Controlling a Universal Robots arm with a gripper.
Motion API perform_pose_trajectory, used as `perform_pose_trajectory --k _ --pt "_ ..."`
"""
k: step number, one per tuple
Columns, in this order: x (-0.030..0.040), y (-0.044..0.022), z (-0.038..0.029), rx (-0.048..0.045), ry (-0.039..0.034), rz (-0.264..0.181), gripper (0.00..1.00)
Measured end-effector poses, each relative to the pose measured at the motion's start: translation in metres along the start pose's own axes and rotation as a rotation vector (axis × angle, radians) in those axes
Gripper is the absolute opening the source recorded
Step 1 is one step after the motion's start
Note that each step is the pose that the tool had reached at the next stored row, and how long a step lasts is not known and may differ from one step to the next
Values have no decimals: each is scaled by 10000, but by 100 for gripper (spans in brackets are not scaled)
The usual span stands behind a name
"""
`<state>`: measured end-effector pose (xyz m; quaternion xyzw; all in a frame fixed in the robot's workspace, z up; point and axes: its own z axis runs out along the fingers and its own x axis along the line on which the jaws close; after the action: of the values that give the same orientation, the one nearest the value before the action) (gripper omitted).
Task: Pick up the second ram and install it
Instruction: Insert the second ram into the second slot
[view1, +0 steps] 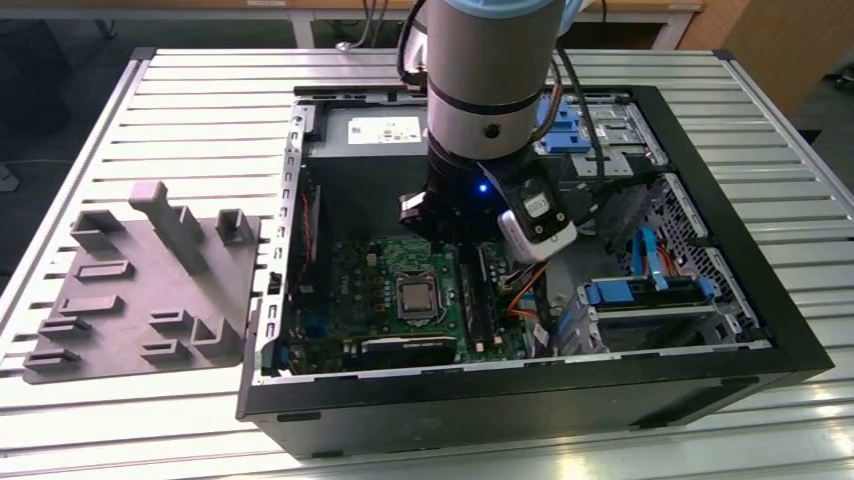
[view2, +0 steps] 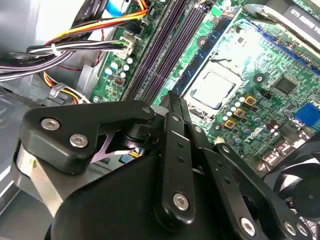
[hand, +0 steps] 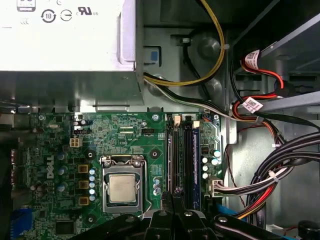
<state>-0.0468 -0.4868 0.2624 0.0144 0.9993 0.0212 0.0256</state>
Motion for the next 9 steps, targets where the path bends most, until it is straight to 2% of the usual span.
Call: perform_pose_trajectory --k 1,9 --pt "-20 1 1 0 0 0 12" --pt "-40 1 2 0 0 0 12"
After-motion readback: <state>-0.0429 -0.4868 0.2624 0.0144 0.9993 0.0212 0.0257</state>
